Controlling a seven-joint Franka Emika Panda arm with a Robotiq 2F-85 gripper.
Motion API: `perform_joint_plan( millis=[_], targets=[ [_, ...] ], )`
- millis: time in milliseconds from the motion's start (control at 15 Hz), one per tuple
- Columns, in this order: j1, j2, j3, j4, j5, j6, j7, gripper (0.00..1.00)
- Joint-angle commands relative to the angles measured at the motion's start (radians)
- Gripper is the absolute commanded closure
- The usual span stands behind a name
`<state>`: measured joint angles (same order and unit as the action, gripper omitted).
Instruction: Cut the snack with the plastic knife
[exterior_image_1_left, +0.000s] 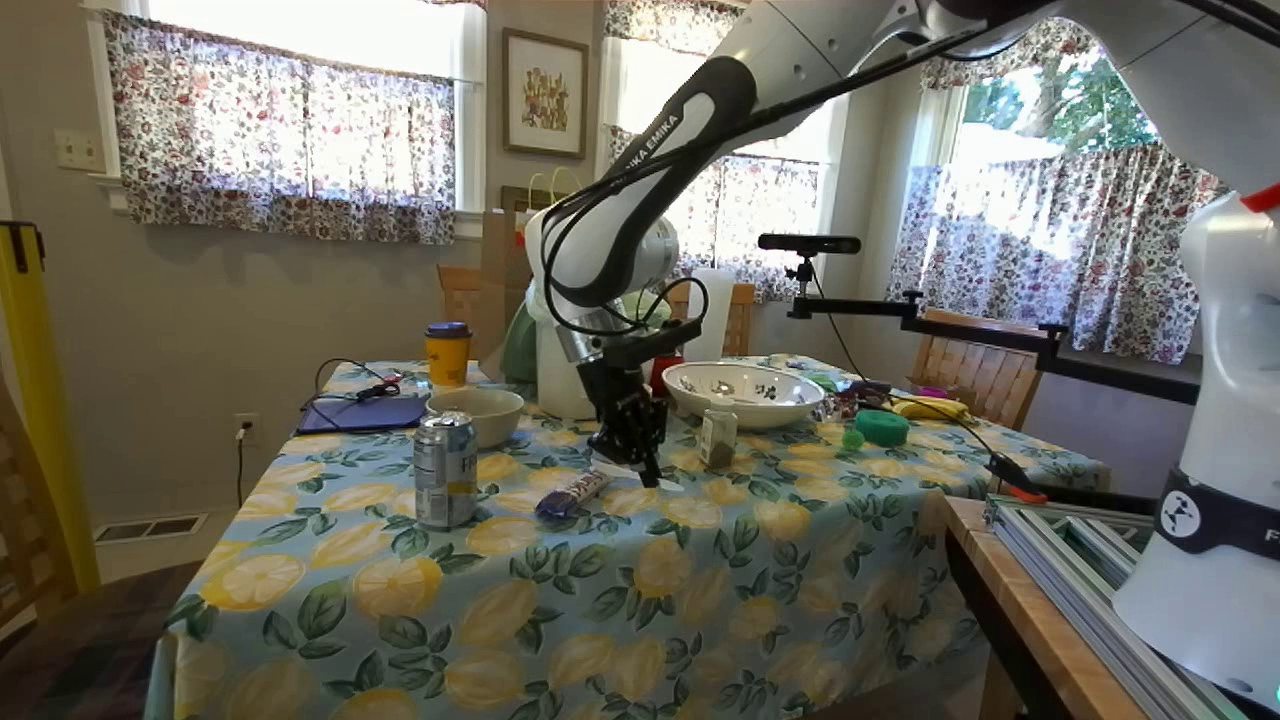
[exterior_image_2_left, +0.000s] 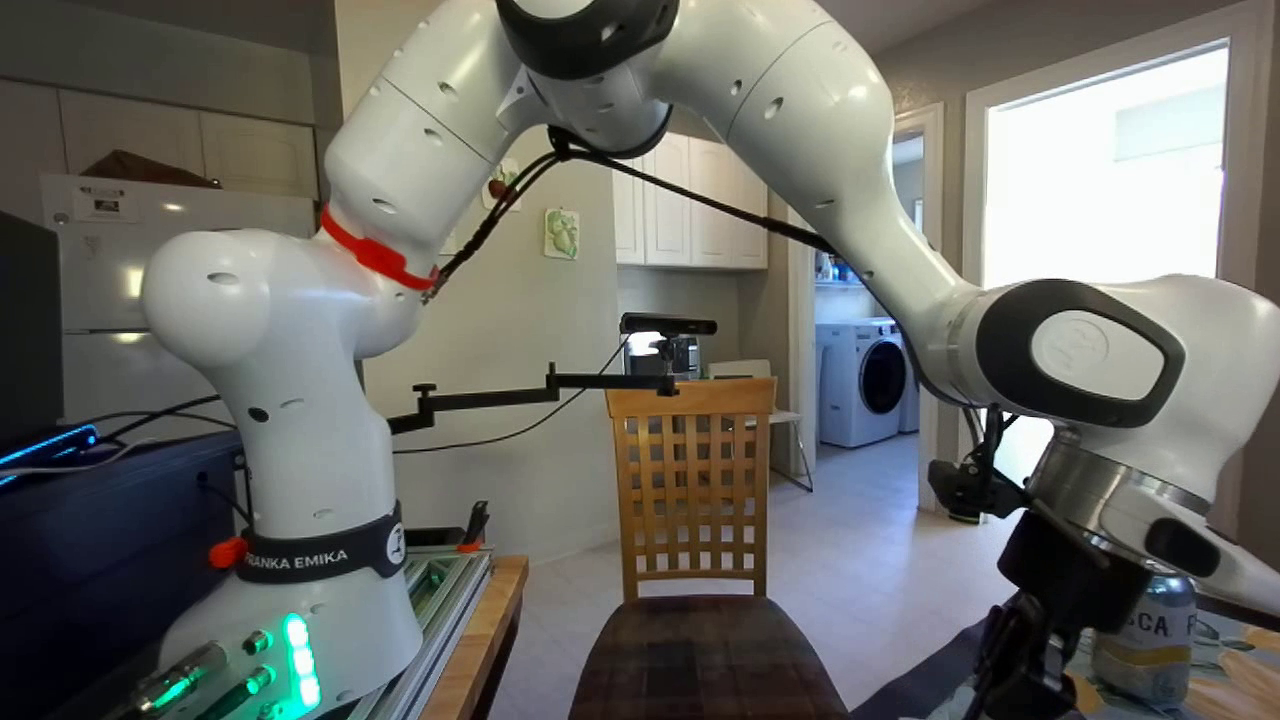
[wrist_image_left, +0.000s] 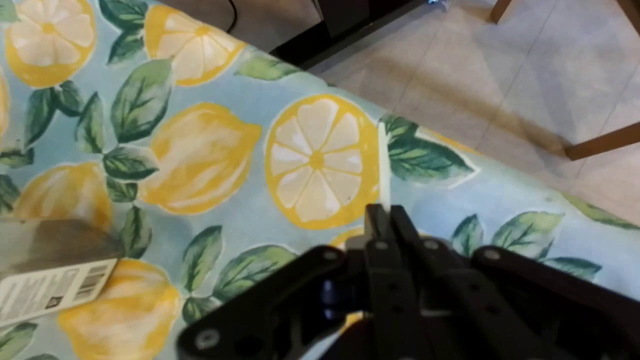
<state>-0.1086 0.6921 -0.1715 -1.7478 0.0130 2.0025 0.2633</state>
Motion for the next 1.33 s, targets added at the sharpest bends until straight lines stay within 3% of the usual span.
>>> perform_joint_plan(
  millis=[0, 733, 800, 933, 1267],
  targets=[
    [-0.012, -0.03, -0.029, -0.049, 0.0, 0.058, 0.034, 0.99],
    [0.014, 0.005, -0.124, -0.108, -0.093, 0.252, 0.131, 0.99],
    [0.017, 0.009, -0.129, -0.113, -0.103, 0.264, 0.138, 0.71],
    [0.017, 0.01, -0.129, -0.122, -0.113, 0.296, 0.136, 0.63],
    [0.01, -0.023, -0.105, -0.155, -0.092, 0.361, 0.092, 0.27]
  ],
)
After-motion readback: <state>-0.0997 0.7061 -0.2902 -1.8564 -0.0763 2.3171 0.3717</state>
